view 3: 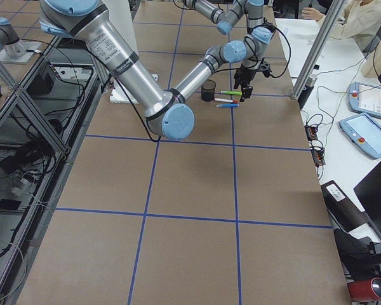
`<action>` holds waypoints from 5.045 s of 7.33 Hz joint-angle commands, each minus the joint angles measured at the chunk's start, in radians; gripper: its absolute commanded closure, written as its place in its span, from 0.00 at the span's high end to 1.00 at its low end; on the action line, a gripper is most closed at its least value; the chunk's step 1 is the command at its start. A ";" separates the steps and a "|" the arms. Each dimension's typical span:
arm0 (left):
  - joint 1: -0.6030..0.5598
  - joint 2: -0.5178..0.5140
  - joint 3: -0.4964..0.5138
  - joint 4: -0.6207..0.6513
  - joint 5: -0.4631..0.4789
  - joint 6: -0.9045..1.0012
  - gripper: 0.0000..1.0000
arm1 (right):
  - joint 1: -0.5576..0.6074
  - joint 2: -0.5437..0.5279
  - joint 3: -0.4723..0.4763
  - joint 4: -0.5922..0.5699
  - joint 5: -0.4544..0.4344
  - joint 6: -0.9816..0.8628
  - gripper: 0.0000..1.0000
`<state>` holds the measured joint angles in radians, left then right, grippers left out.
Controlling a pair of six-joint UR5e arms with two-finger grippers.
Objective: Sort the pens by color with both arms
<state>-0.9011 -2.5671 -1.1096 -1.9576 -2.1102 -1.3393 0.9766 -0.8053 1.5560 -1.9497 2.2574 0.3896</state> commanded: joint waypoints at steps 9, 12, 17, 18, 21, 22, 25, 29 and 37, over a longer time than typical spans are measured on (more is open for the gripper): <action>0.111 0.156 -0.168 -0.201 0.222 -0.028 0.17 | -0.006 -0.002 -0.005 0.003 -0.002 0.000 0.99; 0.135 0.159 -0.168 -0.221 0.282 0.089 0.17 | -0.006 -0.002 -0.004 0.005 -0.002 0.000 0.99; 0.162 0.157 -0.170 -0.222 0.282 0.095 0.20 | -0.006 -0.009 -0.007 0.009 -0.004 -0.002 0.99; 0.162 0.157 -0.170 -0.222 0.282 0.098 0.25 | -0.006 -0.009 -0.008 0.009 -0.004 -0.002 0.99; 0.163 0.157 -0.173 -0.222 0.282 0.100 0.50 | -0.006 -0.009 -0.014 0.011 -0.006 -0.002 0.99; 0.165 0.159 -0.174 -0.221 0.283 0.100 0.55 | -0.006 -0.009 -0.014 0.011 -0.006 -0.003 0.99; 0.168 0.160 -0.185 -0.215 0.274 0.101 0.58 | -0.006 -0.008 -0.016 0.012 -0.006 -0.003 0.99; 0.136 0.197 -0.466 0.325 0.020 0.279 0.59 | -0.003 -0.006 -0.011 0.012 0.001 0.024 0.99; -0.333 0.471 -0.586 0.600 -0.192 1.198 0.63 | 0.295 -0.133 -0.203 0.320 0.057 -0.120 0.99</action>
<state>-1.1300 -2.1585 -1.7083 -1.3598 -2.2677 -0.3318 1.2120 -0.9182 1.4267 -1.6856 2.2996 0.3676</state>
